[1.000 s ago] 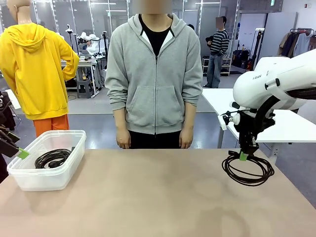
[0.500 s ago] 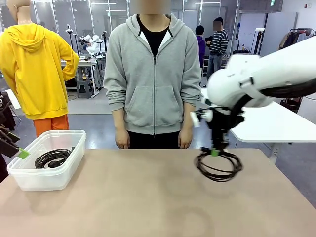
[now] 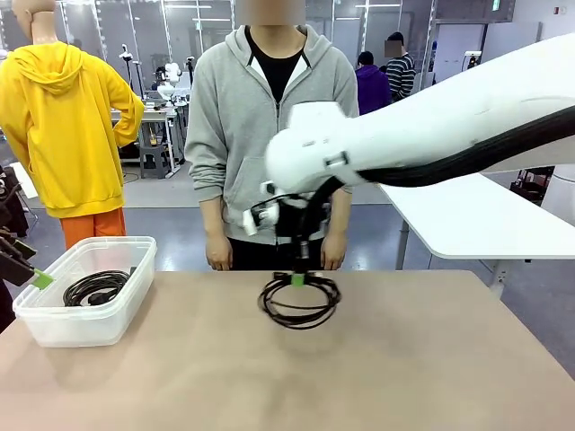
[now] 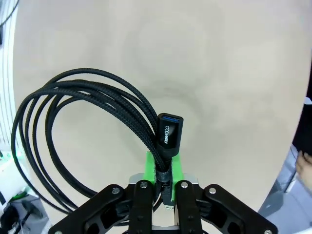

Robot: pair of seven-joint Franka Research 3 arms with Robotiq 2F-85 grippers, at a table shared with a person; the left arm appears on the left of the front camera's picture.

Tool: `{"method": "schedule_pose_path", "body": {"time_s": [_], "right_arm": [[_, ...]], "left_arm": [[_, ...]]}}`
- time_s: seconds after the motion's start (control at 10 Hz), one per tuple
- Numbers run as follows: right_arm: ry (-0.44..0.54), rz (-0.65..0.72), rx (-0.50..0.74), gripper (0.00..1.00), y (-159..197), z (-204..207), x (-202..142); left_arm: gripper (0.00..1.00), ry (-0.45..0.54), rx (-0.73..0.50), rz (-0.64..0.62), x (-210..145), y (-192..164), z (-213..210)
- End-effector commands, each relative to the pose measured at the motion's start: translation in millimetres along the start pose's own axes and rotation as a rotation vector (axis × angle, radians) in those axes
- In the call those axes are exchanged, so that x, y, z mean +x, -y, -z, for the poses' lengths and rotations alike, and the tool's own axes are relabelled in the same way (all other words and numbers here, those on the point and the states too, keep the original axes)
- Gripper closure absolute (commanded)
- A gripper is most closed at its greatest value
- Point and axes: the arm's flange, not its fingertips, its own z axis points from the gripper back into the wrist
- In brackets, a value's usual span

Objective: Organize and store the cables.
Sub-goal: Place the USB Extension Cable into the Organizing box.

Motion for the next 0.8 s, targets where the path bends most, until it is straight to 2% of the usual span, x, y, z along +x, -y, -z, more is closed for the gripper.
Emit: {"method": "schedule_pose_path", "body": {"time_s": [0.0,0.2,0.4,0.7], "right_arm": [[-0.085,-0.022,0.034,0.85,31.0,10.4,49.8],[-0.078,-0.013,0.038,0.85,30.7,32.9,73.3],[-0.137,0.020,0.018,0.85,31.5,57.5,87.2],[-0.148,0.003,0.052,0.85,33.0,78.3,97.7]], "left_arm": [[0.00,-0.006,0.011,-0.011,1.8,1.6,-0.8],[0.00,-0.006,0.011,-0.011,1.8,1.6,-0.8],[0.00,-0.006,0.011,-0.011,1.8,1.6,-0.8],[0.00,-0.006,0.011,-0.011,1.8,1.6,-0.8]]}}
